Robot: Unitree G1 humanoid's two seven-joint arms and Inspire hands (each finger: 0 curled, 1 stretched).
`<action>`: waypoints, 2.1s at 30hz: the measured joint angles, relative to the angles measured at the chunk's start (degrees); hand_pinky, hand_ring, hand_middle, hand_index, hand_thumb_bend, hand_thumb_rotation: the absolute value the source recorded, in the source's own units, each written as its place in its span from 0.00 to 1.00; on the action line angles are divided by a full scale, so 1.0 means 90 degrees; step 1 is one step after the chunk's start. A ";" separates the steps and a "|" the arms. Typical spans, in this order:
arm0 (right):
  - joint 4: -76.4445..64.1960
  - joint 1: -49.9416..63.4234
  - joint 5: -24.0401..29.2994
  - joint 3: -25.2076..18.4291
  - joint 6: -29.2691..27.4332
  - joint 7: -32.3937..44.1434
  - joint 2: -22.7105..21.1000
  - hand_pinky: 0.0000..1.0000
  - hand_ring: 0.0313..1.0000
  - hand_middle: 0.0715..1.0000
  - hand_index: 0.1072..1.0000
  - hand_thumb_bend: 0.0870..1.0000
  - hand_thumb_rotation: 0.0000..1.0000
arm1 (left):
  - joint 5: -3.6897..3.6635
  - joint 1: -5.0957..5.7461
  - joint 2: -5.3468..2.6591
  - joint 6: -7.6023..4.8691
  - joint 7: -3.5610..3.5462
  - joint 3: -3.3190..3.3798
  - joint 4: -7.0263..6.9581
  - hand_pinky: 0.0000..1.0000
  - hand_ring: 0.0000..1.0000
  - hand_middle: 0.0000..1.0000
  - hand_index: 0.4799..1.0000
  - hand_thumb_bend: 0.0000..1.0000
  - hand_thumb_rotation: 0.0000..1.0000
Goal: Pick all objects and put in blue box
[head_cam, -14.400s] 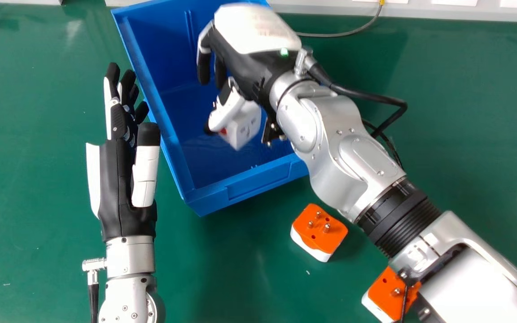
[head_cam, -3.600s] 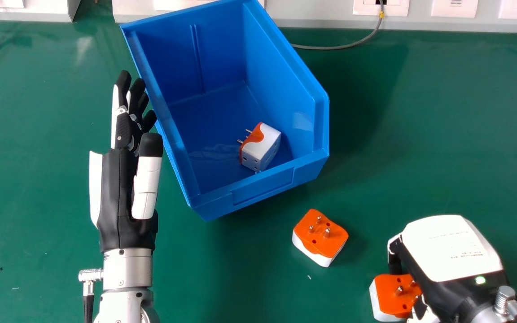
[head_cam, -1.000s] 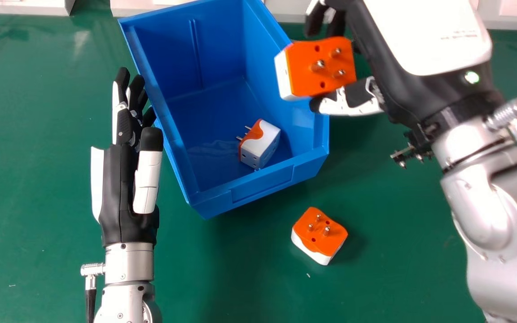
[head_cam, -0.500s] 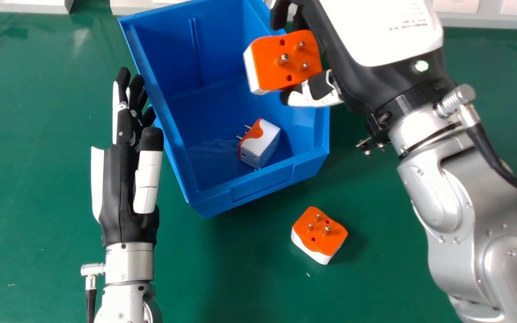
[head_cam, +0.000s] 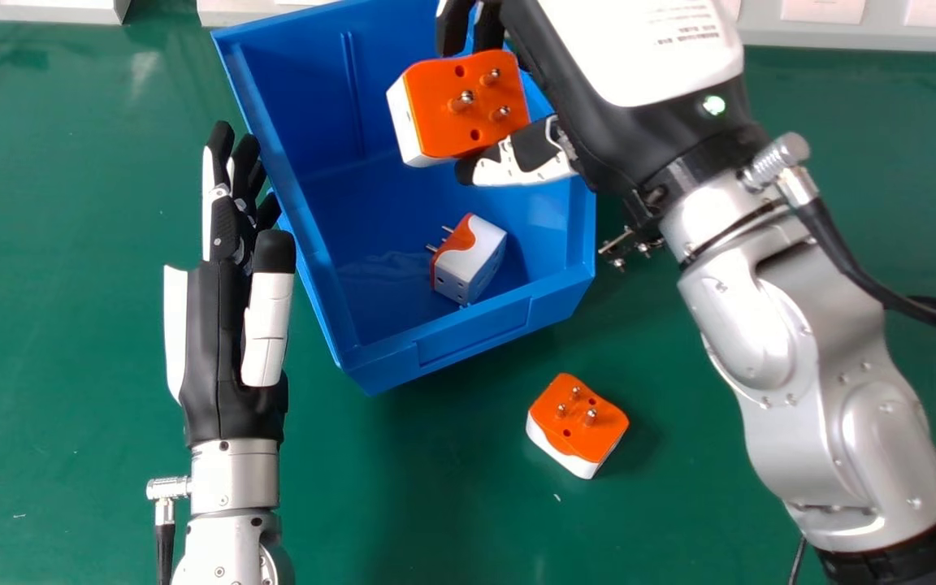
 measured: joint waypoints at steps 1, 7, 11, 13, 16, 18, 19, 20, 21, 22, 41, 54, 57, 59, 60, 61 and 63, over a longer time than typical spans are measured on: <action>0.0117 -0.0108 -0.0010 0.0036 -0.0042 -0.0037 -0.0025 0.25 0.37 0.44 0.45 0.47 0.00 | 0.0000 0.0000 -0.0004 0.0000 0.0000 0.0000 0.0000 0.94 0.98 0.98 0.97 0.91 0.93; 0.0545 -0.0429 0.0141 0.0116 -0.0272 -0.0115 -0.0088 0.24 0.37 0.44 0.45 0.47 0.00 | 0.0016 -0.0007 -0.0031 -0.0007 0.0038 0.0001 0.0001 0.94 0.98 0.98 0.97 0.91 0.93; 0.1201 -0.0644 0.0283 0.0202 -0.0446 -0.0439 -0.0016 0.22 0.35 0.43 0.46 0.47 0.00 | 0.0012 -0.0024 -0.0032 -0.0020 0.0041 0.0003 0.0023 0.94 0.98 0.98 0.97 0.91 0.93; 0.1523 -0.0784 0.0342 0.0239 -0.0484 -0.0537 0.0016 0.21 0.36 0.44 0.45 0.47 0.00 | 0.0013 -0.0028 -0.0037 -0.0023 0.0048 0.0002 0.0024 0.94 0.98 0.98 0.97 0.91 0.93; 0.1960 -0.0999 0.0347 0.0331 -0.0553 -0.0685 0.0020 0.21 0.36 0.45 0.45 0.47 0.00 | 0.0014 -0.0032 -0.0037 -0.0024 0.0067 0.0003 0.0024 0.95 0.98 0.98 0.97 0.91 0.93; 0.2262 -0.1117 0.0336 0.0406 -0.0612 -0.0919 0.0025 0.21 0.36 0.44 0.45 0.47 0.00 | 0.0015 -0.0041 -0.0041 -0.0024 0.0087 0.0001 0.0024 0.95 0.98 0.98 0.96 0.91 0.93; 0.2420 -0.1171 0.0334 0.0434 -0.0662 -0.1093 0.0032 0.21 0.36 0.44 0.45 0.47 0.00 | 0.0015 -0.0047 -0.0041 -0.0024 0.0095 0.0000 0.0024 0.95 0.98 0.98 0.96 0.91 0.93; 0.2574 -0.1220 0.0337 0.0459 -0.0701 -0.1248 0.0040 0.22 0.36 0.44 0.45 0.47 0.00 | 0.0014 -0.0057 -0.0042 -0.0024 0.0097 0.0000 0.0024 0.95 0.98 0.98 0.96 0.91 0.93; 0.2740 -0.1275 0.0339 0.0485 -0.0753 -0.1377 0.0045 0.22 0.36 0.45 0.45 0.47 0.00 | 0.0012 -0.0066 -0.0041 -0.0024 0.0099 0.0000 0.0024 0.95 0.98 0.98 0.96 0.91 0.93; 0.2885 -0.1325 0.0339 0.0506 -0.0800 -0.1488 0.0050 0.22 0.36 0.45 0.45 0.47 0.00 | 0.0011 -0.0071 -0.0040 -0.0023 0.0101 0.0000 0.0024 0.95 0.98 0.98 0.96 0.91 0.93; 0.5523 -0.2721 0.0001 0.1573 -0.0961 -0.2570 0.0310 0.10 0.16 0.43 0.42 0.48 0.00 | 0.0117 -0.0103 -0.0048 -0.0066 0.0165 -0.0001 0.0041 0.95 0.97 0.97 0.96 0.92 0.93; 0.7299 -0.3360 -0.0001 0.2064 -0.1324 -0.3016 0.0644 0.17 0.22 0.39 0.43 0.48 0.00 | 0.0127 -0.0107 -0.0051 -0.0110 0.0171 0.0006 0.0094 0.95 0.97 0.98 0.96 0.92 0.93; 0.7769 -0.3584 0.0001 0.2174 -0.1346 -0.3126 0.0771 0.21 0.25 0.38 0.43 0.48 0.00 | 0.0126 -0.0107 -0.0051 -0.0110 0.0171 0.0006 0.0095 0.95 0.98 0.98 0.96 0.92 0.92; 0.8028 -0.3678 -0.0002 0.2233 -0.1342 -0.3260 0.0854 0.21 0.26 0.39 0.43 0.48 0.00 | 0.0128 -0.0107 -0.0053 -0.0111 0.0172 0.0005 0.0095 0.95 0.98 0.98 0.96 0.92 0.92; 0.8168 -0.3718 -0.0004 0.2291 -0.1346 -0.3348 0.0893 0.20 0.25 0.40 0.43 0.48 0.00 | 0.0128 -0.0107 -0.0053 -0.0111 0.0174 0.0006 0.0096 0.95 0.98 0.98 0.96 0.92 0.93; 0.8300 -0.3751 -0.0007 0.2339 -0.1353 -0.3403 0.0939 0.20 0.25 0.40 0.43 0.48 0.00 | 0.0129 -0.0108 -0.0053 -0.0114 0.0177 0.0006 0.0098 0.95 0.98 0.98 0.96 0.92 0.93; 0.8536 -0.3796 -0.0011 0.2450 -0.1380 -0.3513 0.1004 0.20 0.25 0.41 0.43 0.49 0.00 | 0.0128 -0.0109 -0.0054 -0.0118 0.0178 0.0006 0.0101 0.95 0.98 0.98 0.96 0.92 0.92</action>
